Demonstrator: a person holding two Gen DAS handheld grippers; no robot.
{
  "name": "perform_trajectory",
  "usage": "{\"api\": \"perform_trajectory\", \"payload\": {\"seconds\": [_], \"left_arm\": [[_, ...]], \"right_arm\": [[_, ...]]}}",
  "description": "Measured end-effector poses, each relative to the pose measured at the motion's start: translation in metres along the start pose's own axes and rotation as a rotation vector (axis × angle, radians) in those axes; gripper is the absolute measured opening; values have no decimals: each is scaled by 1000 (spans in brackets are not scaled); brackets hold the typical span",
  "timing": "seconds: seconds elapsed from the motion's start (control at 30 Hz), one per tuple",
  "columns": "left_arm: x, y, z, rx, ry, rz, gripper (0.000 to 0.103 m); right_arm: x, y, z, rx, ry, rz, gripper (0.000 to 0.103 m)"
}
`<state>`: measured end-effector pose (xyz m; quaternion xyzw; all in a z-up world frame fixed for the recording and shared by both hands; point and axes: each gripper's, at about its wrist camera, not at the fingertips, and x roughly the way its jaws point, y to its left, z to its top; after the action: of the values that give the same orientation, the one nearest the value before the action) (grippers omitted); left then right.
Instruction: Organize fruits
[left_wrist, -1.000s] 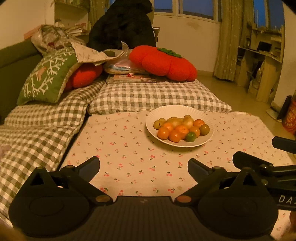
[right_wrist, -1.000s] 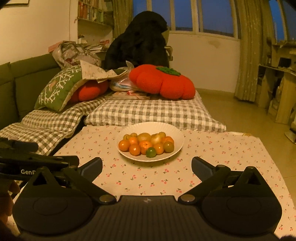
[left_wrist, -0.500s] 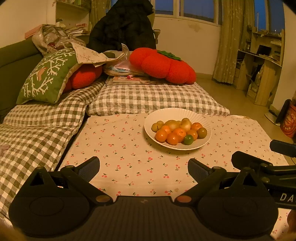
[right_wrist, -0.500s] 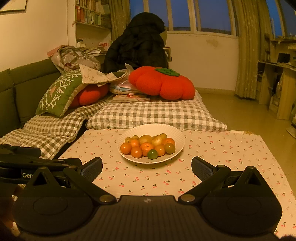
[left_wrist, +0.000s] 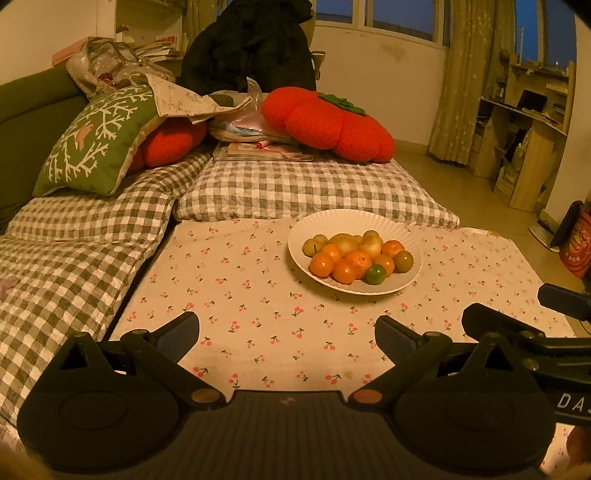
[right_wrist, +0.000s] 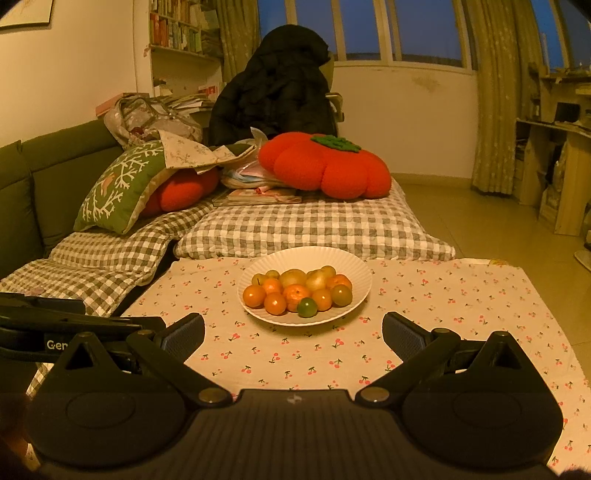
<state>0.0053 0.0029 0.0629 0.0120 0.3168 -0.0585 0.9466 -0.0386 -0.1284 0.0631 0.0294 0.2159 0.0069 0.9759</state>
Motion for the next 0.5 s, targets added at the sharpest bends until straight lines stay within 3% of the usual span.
{"api": "perform_trajectory", "payload": {"seconds": [0.5], "left_arm": [[1,1,0,14,5,-13,93]], "right_arm": [[1,1,-2,3,8,-2,103]]}}
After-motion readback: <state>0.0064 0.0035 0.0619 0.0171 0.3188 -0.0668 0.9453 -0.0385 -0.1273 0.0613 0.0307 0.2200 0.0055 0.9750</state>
